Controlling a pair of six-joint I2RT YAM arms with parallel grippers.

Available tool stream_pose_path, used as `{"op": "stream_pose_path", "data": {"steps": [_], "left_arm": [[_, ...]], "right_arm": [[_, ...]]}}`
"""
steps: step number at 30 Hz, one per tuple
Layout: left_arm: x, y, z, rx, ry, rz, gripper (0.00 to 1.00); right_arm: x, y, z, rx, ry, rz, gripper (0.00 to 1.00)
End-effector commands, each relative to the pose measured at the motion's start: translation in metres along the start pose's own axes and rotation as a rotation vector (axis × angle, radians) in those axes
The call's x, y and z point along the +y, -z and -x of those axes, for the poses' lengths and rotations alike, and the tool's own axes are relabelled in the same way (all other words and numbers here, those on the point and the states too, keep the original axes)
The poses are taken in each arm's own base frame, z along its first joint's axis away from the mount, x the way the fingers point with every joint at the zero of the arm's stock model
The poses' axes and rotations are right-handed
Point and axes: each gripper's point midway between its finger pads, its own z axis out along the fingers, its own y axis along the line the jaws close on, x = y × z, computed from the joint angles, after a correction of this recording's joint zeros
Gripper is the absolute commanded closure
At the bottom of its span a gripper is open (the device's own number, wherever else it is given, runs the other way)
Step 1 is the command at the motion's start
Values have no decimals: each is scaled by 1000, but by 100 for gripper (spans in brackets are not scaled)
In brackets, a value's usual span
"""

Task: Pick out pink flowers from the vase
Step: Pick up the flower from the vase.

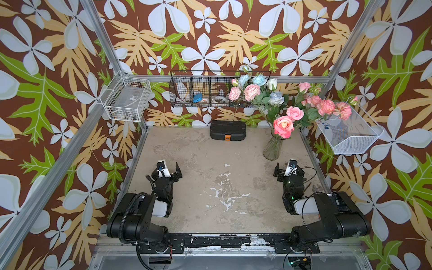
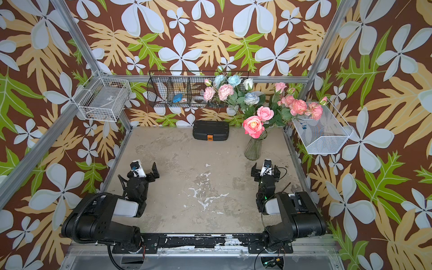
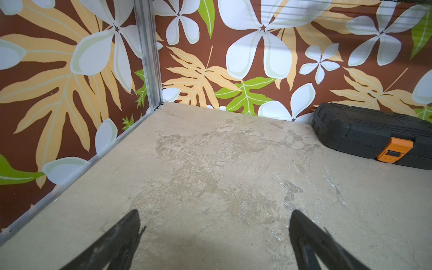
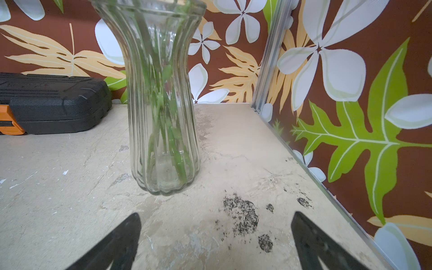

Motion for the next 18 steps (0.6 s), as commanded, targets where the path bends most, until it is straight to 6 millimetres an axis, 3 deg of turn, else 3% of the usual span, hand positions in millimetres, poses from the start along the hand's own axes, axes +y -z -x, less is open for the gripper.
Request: {"op": "stream_pose_path", "data": {"steps": [1,9,12,14,15,17,18], "left_arm": [[-1,-1,5,-15,6,-5,0],[-2,0,6,-20,8,-14,0],[-4,1,21,-38,-7,7,0],[-4,12,55,-79,-2,106,0],[-6,17,74,-102,88,110,0],[-24,30,119,-191,291,-17,1],[-33,32,132,-204,350,-70,1]], "right_arm": [[-3,0,6,-24,-1,-14,0],[-3,1,7,-27,-2,-14,0],[-10,11,18,-71,0,-69,0],[-17,18,46,-80,36,-198,0],[-8,14,61,-60,22,-170,0],[-1,0,116,-55,-220,-32,0],[-6,-4,135,-46,-357,4,0]]}}
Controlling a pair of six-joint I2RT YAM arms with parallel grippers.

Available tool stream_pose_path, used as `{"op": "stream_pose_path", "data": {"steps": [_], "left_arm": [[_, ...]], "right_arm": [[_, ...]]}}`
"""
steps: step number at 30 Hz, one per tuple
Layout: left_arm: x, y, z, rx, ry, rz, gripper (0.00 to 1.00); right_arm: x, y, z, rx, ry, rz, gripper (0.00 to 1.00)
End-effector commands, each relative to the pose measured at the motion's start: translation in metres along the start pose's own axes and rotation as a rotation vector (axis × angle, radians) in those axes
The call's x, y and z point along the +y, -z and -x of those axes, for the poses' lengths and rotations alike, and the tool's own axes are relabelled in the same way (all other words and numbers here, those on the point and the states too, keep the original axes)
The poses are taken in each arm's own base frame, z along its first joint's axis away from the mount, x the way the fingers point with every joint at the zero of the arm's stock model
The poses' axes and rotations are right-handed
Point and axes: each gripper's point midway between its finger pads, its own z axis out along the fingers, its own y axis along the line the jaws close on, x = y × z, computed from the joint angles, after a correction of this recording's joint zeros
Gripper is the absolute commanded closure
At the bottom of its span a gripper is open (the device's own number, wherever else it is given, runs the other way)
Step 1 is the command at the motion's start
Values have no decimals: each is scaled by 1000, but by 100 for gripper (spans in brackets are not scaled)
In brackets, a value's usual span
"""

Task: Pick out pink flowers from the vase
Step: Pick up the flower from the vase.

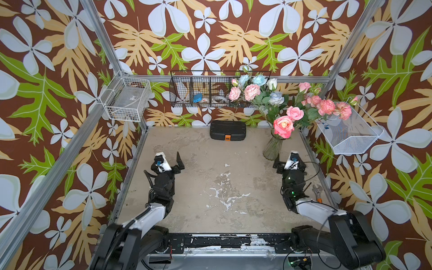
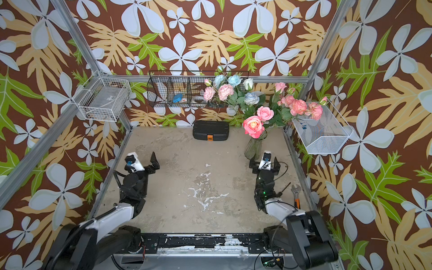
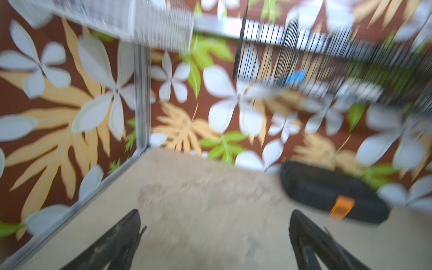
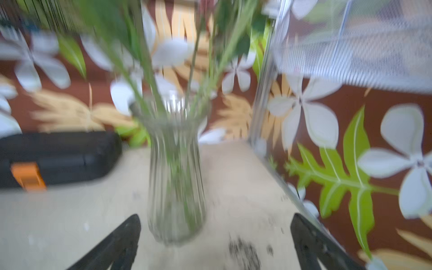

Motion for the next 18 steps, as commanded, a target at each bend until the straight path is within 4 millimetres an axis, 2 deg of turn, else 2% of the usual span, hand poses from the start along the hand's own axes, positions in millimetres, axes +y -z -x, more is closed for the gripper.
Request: {"op": "stream_pose_path", "data": {"steps": [1,2,4,5,7,9,10,12,14,16,18], "left_arm": [[-24,-6,17,54,212,-63,0],[-47,-12,22,91,219,-136,0],[-90,-13,30,138,176,-259,0],[-109,-10,31,156,161,-320,0],[-135,-1,32,178,167,-429,0],[-162,7,24,215,154,-540,4],[-175,10,13,246,131,-582,7],[-195,17,-11,314,122,-645,10],[-210,25,-35,388,154,-720,10],[-220,35,-51,425,175,-786,11],[-225,44,-59,439,182,-826,13]], "right_arm": [[4,-15,23,167,-321,97,0],[12,-17,41,156,-355,169,0],[16,-10,62,109,-383,210,1],[12,-3,67,79,-402,208,0],[2,10,76,5,-418,190,0],[-9,19,78,-33,-401,160,0],[-14,21,77,-42,-360,141,3],[-20,19,72,-47,-318,116,7],[-13,12,67,-50,-295,190,8],[4,5,62,-46,-276,303,10],[25,3,57,-57,-214,424,18]]}}
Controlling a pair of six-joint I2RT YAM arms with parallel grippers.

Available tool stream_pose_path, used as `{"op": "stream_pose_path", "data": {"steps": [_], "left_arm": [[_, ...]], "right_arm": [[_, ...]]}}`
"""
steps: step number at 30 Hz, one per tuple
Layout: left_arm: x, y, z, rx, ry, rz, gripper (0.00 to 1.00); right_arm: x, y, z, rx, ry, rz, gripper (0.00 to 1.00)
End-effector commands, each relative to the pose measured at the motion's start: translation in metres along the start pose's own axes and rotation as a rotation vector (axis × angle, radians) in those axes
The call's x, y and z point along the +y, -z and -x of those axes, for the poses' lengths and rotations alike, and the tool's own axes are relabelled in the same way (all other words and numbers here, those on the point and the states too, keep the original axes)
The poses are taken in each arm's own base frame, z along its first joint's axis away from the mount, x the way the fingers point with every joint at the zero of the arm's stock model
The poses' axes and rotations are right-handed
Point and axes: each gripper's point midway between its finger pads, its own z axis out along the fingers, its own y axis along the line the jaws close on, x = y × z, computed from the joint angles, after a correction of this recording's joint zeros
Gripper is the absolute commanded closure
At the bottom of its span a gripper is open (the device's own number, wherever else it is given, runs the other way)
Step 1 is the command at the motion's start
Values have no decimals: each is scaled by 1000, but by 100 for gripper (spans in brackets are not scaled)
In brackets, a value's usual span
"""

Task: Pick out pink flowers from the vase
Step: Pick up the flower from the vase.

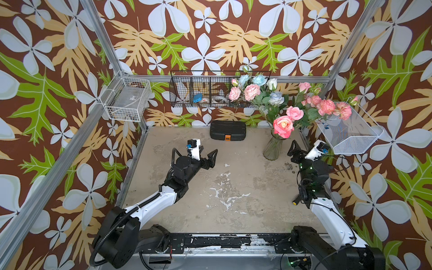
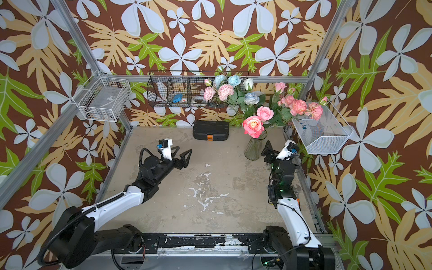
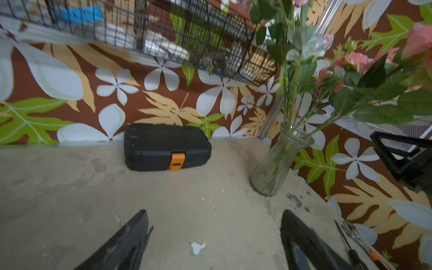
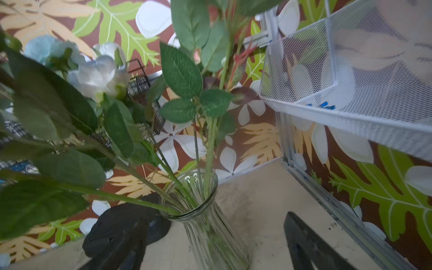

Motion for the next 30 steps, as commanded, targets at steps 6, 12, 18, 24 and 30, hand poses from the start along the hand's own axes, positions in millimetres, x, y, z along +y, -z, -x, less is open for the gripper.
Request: {"op": "stream_pose_path", "data": {"steps": [6,12,18,24,30], "left_arm": [[-38,18,-1,-52,20,-199,13],[-37,30,4,-78,-16,-184,12],[-39,33,7,-86,-20,-193,12],[-38,37,11,-106,-39,-181,12],[-35,38,8,-97,-45,-170,12]], "right_arm": [[62,18,-7,-126,171,405,26],[65,20,7,-220,237,413,31],[65,0,12,-247,334,388,31],[68,-19,11,-246,375,398,32],[68,-39,4,-244,394,405,40]]}}
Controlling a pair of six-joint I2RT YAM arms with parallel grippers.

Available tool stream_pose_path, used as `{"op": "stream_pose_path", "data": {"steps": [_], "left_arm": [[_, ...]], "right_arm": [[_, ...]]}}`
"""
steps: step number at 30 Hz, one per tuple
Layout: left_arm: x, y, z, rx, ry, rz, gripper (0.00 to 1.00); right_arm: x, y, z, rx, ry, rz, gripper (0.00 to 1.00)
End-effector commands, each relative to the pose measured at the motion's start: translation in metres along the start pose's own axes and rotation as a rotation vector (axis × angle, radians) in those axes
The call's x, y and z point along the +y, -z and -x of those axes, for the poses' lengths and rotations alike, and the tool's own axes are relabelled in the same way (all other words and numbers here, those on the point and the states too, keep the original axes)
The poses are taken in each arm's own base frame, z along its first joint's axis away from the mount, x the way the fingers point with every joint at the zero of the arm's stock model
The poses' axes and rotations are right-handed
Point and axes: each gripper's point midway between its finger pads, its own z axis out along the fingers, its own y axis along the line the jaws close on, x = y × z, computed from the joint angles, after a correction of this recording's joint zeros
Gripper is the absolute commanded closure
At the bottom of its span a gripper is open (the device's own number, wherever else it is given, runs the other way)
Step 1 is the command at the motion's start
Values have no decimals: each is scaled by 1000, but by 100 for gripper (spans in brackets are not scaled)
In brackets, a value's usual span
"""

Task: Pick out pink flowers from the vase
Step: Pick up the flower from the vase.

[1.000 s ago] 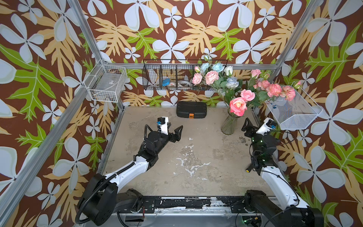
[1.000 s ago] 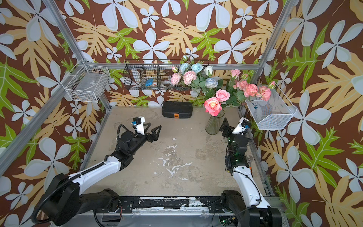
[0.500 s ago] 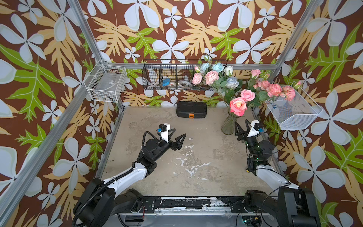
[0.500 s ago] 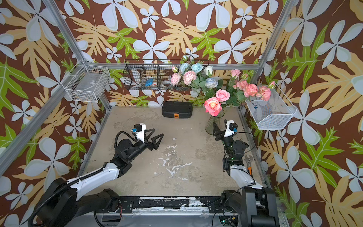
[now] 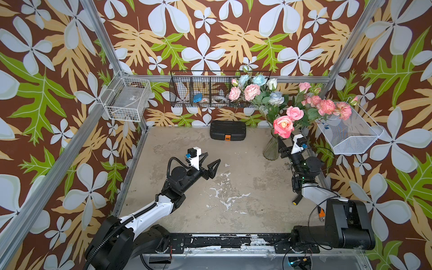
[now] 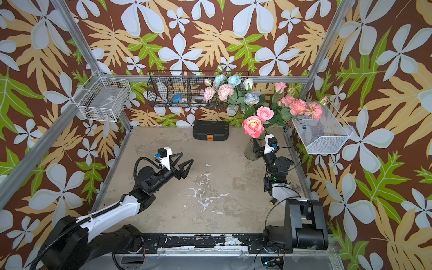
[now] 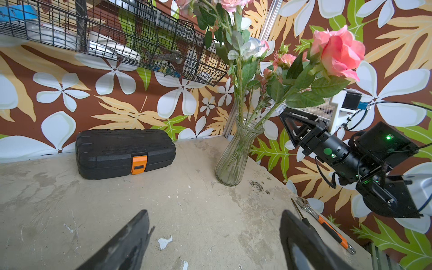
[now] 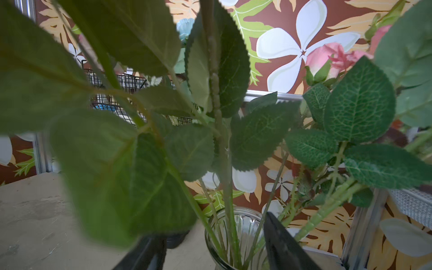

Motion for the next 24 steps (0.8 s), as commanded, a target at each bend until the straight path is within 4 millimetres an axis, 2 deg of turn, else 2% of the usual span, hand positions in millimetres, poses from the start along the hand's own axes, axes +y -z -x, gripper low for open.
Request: {"op": "stream_pose_path", "data": {"steps": [1,4,7,9,13,24], "left_arm": [[-1,1,5,-21,-23,1,12],[-1,1,5,-21,-22,1,12],[0,1,4,-19,-24,3,13],[0,0,5,-20,-25,3,13],[0,2,4,-17,-21,5,13],[0,3,6,-27,-27,11,13]], "right_arm": [[-1,-8,10,-48,43,10,42],[-1,-16,11,-58,47,24,45],[-1,-22,12,-65,53,39,59],[-1,-26,11,-71,58,47,60],[0,-32,13,-72,65,67,68],[2,-31,27,-78,112,71,81]]}}
